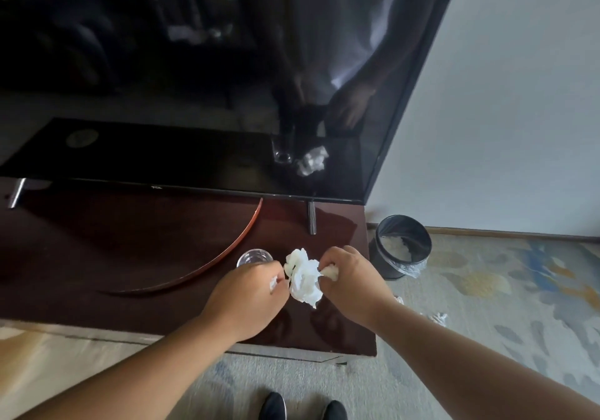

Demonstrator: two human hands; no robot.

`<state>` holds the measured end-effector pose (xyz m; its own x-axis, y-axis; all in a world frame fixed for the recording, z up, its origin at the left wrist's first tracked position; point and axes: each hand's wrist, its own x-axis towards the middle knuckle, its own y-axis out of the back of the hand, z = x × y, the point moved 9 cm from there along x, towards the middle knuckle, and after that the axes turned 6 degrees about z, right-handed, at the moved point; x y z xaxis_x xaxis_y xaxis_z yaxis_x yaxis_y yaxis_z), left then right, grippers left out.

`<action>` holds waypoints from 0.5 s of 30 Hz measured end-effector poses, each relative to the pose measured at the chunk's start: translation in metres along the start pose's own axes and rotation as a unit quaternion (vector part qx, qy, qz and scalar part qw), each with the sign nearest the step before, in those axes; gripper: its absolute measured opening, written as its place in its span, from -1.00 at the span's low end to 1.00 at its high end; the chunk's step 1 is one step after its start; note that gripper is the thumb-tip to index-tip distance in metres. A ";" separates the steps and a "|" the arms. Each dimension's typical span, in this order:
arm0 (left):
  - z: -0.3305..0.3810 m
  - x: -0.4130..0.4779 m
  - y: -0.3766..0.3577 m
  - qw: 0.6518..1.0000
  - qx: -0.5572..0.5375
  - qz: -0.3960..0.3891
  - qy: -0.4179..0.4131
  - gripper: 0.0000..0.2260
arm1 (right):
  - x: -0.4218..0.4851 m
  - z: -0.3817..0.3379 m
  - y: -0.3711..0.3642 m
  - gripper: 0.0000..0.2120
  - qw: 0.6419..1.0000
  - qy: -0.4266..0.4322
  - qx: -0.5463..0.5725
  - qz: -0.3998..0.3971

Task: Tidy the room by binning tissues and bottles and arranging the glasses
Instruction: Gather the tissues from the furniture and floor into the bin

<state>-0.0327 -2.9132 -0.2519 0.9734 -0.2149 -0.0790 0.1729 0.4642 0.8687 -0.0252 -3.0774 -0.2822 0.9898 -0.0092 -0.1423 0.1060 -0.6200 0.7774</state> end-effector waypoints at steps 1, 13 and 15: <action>-0.002 0.001 0.001 1.000 0.001 0.007 0.009 -0.77 | 0.004 0.000 -0.002 -0.86 1.000 0.007 -0.001 -0.007; -0.031 -0.019 0.026 0.984 0.010 0.105 0.141 -0.84 | 0.021 0.004 -0.031 -0.77 0.994 0.079 -0.010 -0.075; -0.038 -0.023 0.024 0.982 0.008 0.109 0.152 -0.82 | 0.023 0.004 -0.040 -0.79 0.993 0.081 -0.011 -0.082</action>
<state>-0.0452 -2.8646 -0.2480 0.9873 0.1561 -0.0306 -0.0447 0.4569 0.8884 -0.0075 -3.0562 -0.3190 0.9611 0.2176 -0.1701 0.2679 -0.5847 0.7657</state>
